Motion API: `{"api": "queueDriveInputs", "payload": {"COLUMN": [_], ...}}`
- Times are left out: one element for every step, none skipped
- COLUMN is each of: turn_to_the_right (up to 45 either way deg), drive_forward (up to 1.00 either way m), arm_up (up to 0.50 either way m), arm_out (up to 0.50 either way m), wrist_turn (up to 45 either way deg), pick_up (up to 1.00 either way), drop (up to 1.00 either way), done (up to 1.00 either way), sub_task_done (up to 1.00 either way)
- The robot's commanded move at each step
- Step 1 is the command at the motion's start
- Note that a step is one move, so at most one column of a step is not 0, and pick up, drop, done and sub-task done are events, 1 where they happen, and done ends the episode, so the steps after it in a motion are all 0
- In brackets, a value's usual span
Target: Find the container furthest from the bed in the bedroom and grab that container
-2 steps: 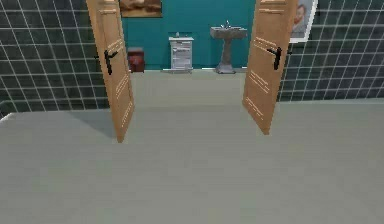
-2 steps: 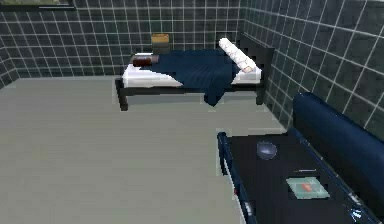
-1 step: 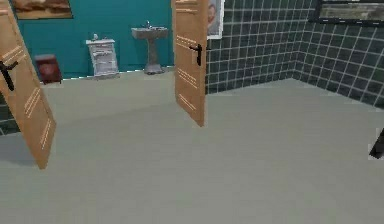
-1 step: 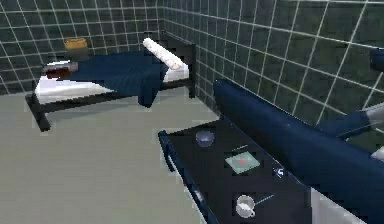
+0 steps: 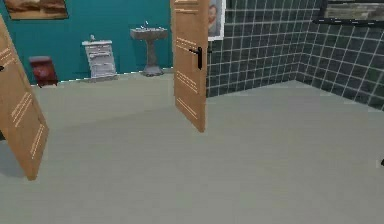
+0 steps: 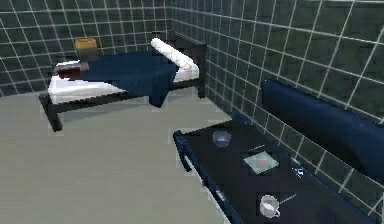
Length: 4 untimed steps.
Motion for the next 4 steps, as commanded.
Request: {"api": "queueDriveInputs", "payload": {"turn_to_the_right": [45.0,24.0,0.0,-24.0], "drive_forward": [0.00,0.00,0.15,0.00], "arm_up": [0.00,0.00,0.00,0.00], "arm_out": [0.00,0.00,0.00,0.00], "wrist_turn": [0.0,0.0,0.0,0.0], "pick_up": [0.00,0.00,0.00,0.00], "drop": [0.00,0.00,0.00,0.00], "done": [0.00,0.00,0.00,0.00], "sub_task_done": [0.00,0.00,0.00,0.00]}}
